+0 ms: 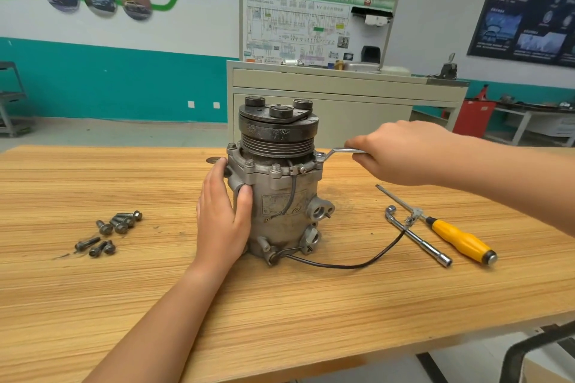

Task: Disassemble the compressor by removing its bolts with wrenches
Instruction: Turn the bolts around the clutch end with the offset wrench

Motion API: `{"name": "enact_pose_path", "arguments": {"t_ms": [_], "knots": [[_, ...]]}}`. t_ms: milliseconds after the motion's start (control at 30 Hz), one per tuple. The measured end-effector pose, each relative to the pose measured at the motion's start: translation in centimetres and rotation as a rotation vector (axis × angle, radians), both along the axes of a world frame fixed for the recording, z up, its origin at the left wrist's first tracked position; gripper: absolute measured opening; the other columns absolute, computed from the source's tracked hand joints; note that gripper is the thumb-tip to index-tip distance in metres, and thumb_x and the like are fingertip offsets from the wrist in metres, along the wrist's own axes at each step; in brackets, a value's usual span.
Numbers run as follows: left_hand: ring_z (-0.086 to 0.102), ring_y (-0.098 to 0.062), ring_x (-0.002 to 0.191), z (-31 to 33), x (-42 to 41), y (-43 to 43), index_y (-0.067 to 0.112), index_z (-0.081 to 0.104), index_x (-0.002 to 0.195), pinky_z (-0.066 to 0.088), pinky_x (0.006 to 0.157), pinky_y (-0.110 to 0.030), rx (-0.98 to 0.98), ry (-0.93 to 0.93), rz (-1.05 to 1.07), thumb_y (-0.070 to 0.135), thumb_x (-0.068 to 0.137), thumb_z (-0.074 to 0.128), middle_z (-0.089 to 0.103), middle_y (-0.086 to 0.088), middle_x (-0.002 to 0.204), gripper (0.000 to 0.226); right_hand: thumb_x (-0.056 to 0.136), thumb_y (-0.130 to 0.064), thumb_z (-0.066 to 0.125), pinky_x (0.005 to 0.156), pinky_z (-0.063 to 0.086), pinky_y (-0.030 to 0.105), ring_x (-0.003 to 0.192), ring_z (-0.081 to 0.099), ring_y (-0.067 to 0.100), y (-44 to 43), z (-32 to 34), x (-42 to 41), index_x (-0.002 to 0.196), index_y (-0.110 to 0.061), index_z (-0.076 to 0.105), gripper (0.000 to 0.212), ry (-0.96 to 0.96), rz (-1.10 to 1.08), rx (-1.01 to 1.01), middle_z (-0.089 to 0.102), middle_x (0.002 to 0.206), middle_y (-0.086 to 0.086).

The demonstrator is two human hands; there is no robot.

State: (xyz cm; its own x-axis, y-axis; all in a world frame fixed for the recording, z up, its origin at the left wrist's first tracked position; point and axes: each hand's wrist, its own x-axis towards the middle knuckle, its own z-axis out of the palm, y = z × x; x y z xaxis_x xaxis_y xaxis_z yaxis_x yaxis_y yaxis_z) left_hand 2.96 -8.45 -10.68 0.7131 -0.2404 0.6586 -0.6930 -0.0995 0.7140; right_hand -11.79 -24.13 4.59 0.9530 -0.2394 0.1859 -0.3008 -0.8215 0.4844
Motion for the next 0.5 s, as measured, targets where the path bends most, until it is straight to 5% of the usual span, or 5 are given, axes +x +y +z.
{"name": "enact_pose_path", "arguments": {"t_ms": [167,333,500], "knots": [[0.029,-0.014,0.136,0.02,-0.01,0.03,0.011,0.028,0.144,0.025,0.113,-0.04,0.002,0.0,0.0,0.038,0.088,0.034,0.035,-0.003,0.146,0.063,0.098,-0.02,0.035,0.044,0.032,0.023,0.051,0.037,0.014,0.48,-1.11,0.23,0.11,-0.016,0.048,0.018,-0.003,-0.071,-0.159,0.038,0.063,-0.002],[0.028,-0.009,0.134,-0.11,0.05,0.03,0.012,0.027,0.145,0.022,0.111,-0.028,0.006,-0.005,0.004,0.039,0.089,0.034,0.035,-0.002,0.146,0.063,0.094,-0.029,0.029,0.041,0.026,0.023,0.046,0.036,0.012,0.54,-1.21,-0.61,0.092,-0.017,0.028,0.012,0.059,-0.009,-0.179,0.039,0.055,-0.003],[0.026,-0.005,0.133,0.13,-0.09,0.02,0.013,0.026,0.145,0.021,0.113,-0.032,-0.014,0.018,-0.014,0.04,0.087,0.036,0.033,0.0,0.147,0.065,0.091,-0.01,0.034,0.038,0.022,0.024,0.043,0.036,0.013,0.4,-1.21,-0.37,0.085,-0.015,0.027,0.011,0.113,-0.022,-0.256,0.04,0.053,-0.002]]}}
